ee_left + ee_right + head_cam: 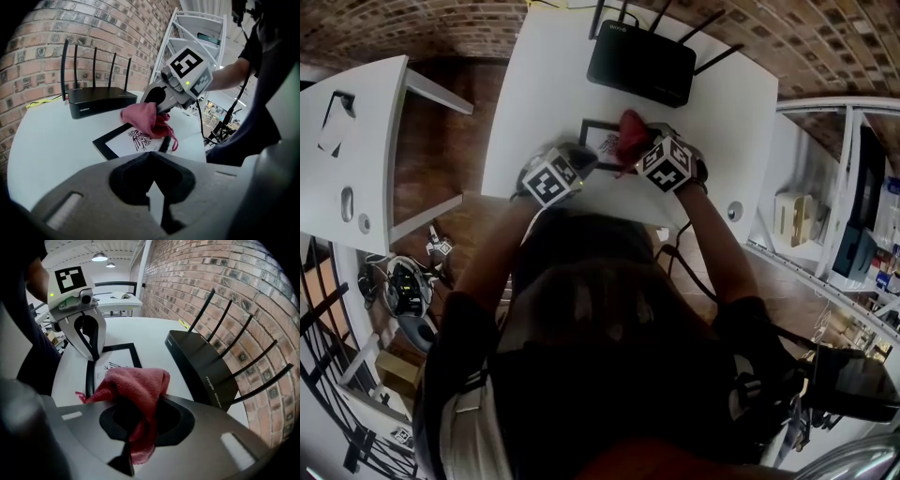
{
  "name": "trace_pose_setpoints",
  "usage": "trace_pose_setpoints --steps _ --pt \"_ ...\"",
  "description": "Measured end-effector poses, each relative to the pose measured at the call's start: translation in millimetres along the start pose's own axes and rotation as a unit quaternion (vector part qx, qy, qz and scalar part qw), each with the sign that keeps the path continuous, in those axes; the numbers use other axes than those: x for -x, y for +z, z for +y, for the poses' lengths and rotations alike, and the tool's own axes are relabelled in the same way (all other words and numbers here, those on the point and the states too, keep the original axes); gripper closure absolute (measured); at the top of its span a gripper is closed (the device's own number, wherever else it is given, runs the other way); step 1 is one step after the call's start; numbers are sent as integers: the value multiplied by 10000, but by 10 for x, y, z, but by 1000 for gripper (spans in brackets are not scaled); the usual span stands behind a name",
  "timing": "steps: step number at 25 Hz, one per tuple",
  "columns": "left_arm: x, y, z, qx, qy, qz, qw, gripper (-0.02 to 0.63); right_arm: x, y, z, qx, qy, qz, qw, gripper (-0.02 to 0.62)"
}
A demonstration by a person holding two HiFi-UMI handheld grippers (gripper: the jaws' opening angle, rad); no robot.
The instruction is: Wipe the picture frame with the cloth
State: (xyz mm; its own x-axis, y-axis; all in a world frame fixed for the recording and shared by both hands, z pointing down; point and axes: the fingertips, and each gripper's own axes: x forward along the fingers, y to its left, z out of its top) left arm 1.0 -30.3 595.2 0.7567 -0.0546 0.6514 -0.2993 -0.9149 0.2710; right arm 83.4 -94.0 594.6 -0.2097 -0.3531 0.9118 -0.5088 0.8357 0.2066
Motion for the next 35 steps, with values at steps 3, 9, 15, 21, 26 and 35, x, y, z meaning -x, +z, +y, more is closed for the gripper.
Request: trace_pose_setpoints --steps 3,9,15,21,26,35 --pt "13 -4 2 -13 6 -13 10000 604 17 -86 -34 -16 -34 130 9999 532" --pt "9 -6 2 16 -20 9 10000 604 25 -240 -84 -218 -38 305 9993 528" --pt "8 -9 2 28 -40 9 10000 604 110 -316 -60 -388 -23 291 9988 525" --pt "7 -16 10 16 -79 38 10000 604 397 367 -71 -369 -41 -689 9969 523" --pt "-4 -11 -10 -3 -77 27 10000 604 536 815 1 -149 119 -1149 9932 522" --pt "-6 -2 -13 -40 -43 2 10000 604 74 963 383 648 517 -579 9949 520"
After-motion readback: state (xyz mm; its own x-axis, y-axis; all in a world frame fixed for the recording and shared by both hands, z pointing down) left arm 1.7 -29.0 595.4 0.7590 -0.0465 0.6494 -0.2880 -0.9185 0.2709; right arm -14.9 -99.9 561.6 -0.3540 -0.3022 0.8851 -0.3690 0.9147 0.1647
